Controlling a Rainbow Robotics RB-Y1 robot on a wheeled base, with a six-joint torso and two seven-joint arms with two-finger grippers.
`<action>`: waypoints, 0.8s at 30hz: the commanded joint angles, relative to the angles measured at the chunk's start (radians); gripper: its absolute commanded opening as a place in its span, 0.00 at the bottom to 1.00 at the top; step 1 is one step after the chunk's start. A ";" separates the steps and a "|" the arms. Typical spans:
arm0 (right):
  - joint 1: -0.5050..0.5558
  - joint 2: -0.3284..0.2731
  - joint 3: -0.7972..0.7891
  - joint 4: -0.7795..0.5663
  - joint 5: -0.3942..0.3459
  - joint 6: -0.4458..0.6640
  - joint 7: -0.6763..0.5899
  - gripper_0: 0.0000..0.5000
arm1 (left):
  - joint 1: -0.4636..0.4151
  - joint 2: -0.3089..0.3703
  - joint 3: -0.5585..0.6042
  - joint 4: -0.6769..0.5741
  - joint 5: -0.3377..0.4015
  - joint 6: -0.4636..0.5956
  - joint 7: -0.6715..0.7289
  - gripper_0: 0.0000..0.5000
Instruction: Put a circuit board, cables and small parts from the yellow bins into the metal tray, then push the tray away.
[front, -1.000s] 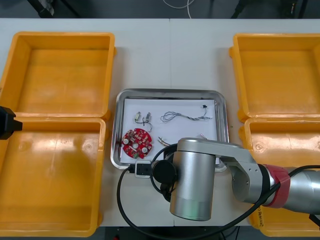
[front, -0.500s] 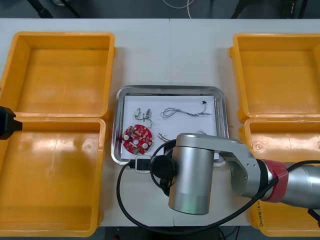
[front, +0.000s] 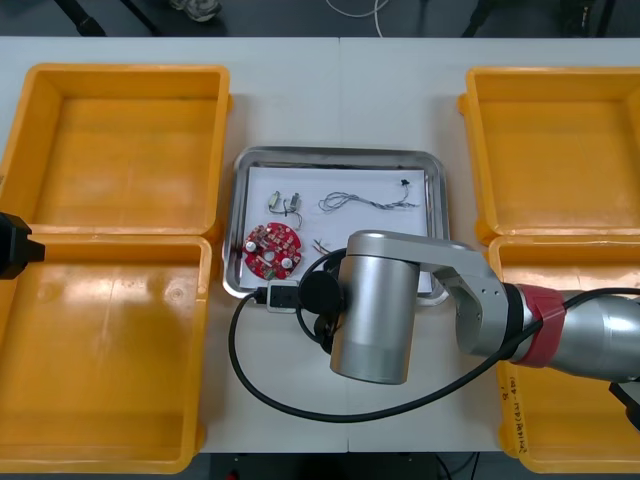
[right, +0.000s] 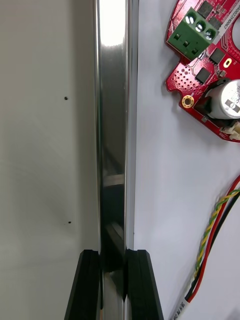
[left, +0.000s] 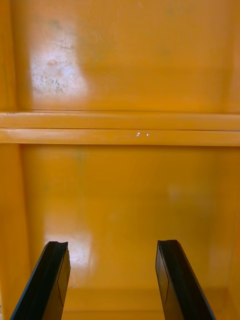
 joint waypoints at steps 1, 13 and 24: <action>-0.058 0.011 -0.030 0.047 -0.010 -0.011 0.021 0.00 | 0.017 0.003 0.014 -0.031 -0.007 0.005 -0.071 1.00; -0.118 0.008 -0.057 0.167 -0.050 -0.092 0.034 0.00 | 0.017 0.003 0.014 -0.031 -0.007 0.005 -0.071 1.00; -0.152 0.008 -0.057 0.253 -0.042 -0.203 0.067 0.00 | 0.017 0.003 0.014 -0.031 -0.007 0.005 -0.071 1.00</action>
